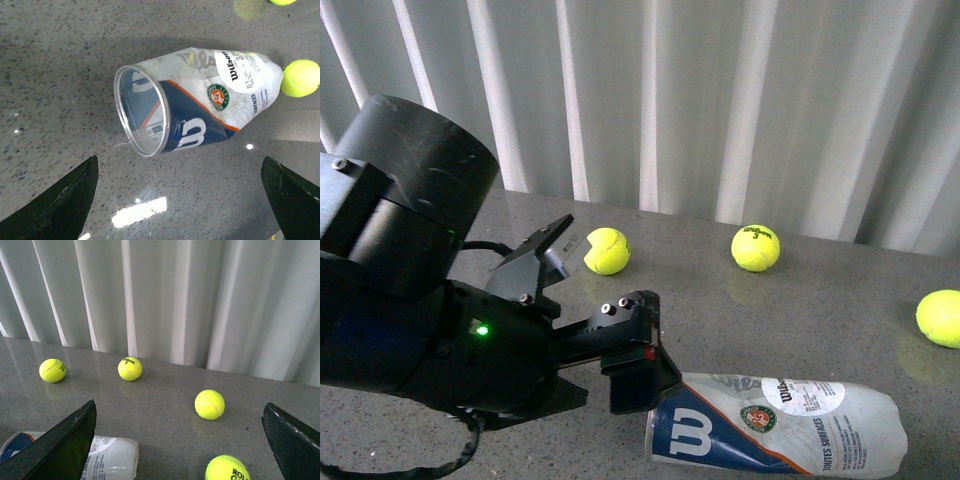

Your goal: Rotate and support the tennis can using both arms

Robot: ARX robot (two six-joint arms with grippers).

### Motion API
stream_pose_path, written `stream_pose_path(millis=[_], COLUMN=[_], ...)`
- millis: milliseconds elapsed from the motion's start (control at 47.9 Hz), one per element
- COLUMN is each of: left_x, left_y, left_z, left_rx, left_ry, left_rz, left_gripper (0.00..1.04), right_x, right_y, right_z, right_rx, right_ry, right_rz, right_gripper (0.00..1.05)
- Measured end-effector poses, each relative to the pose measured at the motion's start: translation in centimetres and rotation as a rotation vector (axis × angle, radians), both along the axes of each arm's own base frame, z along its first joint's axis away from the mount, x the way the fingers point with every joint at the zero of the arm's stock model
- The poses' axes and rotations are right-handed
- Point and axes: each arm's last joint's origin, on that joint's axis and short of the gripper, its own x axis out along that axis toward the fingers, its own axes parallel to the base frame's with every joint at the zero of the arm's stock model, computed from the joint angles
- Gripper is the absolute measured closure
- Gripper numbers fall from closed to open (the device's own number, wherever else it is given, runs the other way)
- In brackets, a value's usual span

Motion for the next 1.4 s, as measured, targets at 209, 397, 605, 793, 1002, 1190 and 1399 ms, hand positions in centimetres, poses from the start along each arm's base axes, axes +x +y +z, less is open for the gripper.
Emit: stream_pose_path(millis=[209, 397, 605, 793, 1002, 1190, 1399], left_x=[0.7, 0.9, 1.2, 1.4, 1.0, 0.8, 0.7], left_y=[-1.9, -2.9, -3.9, -4.8, -5.5, -5.7, -5.7], left_z=[-1.4, -2.7, -3.4, -4.0, -4.4, -4.5, -4.6], left_rx=[-0.043, -0.060, -0.093, -0.127, -0.144, -0.143, -0.139], left_ry=[0.005, 0.025, 0.018, 0.033, 0.067, 0.077, 0.093], left_rz=[0.016, 0.030, 0.043, 0.063, 0.054, 0.050, 0.043], left_gripper=[0.07, 0.07, 0.07, 0.07, 0.22, 0.49, 0.87], right_x=[0.0, 0.0, 0.0, 0.0, 0.0, 0.0, 0.0], right_y=[0.0, 0.0, 0.0, 0.0, 0.0, 0.0, 0.0], right_z=[0.0, 0.0, 0.0, 0.0, 0.0, 0.0, 0.0], right_rx=[0.000, 0.000, 0.000, 0.000, 0.000, 0.000, 0.000], right_ry=[0.000, 0.000, 0.000, 0.000, 0.000, 0.000, 0.000], right_rz=[0.000, 0.000, 0.000, 0.000, 0.000, 0.000, 0.000], right_gripper=[0.07, 0.07, 0.07, 0.07, 0.07, 0.07, 0.07])
